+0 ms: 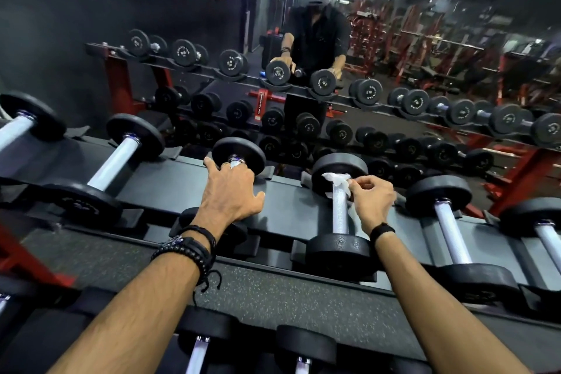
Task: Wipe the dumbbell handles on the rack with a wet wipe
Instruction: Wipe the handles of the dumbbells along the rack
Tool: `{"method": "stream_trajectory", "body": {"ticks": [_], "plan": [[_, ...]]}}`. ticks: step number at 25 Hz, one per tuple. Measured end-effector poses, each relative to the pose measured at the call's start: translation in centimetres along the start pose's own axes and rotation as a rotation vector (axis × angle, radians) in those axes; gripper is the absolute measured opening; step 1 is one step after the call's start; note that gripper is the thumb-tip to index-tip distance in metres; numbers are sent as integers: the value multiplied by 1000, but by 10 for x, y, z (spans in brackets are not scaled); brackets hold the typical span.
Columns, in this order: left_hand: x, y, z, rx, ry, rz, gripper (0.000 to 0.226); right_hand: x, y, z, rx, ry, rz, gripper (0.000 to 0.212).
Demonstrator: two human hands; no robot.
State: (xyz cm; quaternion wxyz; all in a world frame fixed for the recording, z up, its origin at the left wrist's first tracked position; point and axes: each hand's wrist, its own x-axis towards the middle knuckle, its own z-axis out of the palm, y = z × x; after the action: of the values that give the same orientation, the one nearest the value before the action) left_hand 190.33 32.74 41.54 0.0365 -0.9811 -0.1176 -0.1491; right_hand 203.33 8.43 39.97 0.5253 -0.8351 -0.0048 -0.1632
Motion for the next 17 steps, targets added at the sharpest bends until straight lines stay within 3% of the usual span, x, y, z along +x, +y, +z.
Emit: {"method": "stream_trajectory", "body": {"ticks": [3,5,7,10,12,14,17], "plan": [[0,0,1,23,1,12,42,3,7,4,297,-90,404,30],[-1,2,1,26,2,14,43,2,8,5,258,-142,446,33],[-1,2,0,21,9,10,42,0,6,6,228,-131,388,22],[0,2,1,39,3,15,42,-1,-6,2,337,-188,401,21],[0,3,2,55,5,25,43,-1,-15,-1,570,-401,621,10],[0,3,2,51,16,23,43,0,-20,-2,646,-607,736,8],[0,1,1,17,19,7,42,6,-16,12,566,-669,753,10]]}}
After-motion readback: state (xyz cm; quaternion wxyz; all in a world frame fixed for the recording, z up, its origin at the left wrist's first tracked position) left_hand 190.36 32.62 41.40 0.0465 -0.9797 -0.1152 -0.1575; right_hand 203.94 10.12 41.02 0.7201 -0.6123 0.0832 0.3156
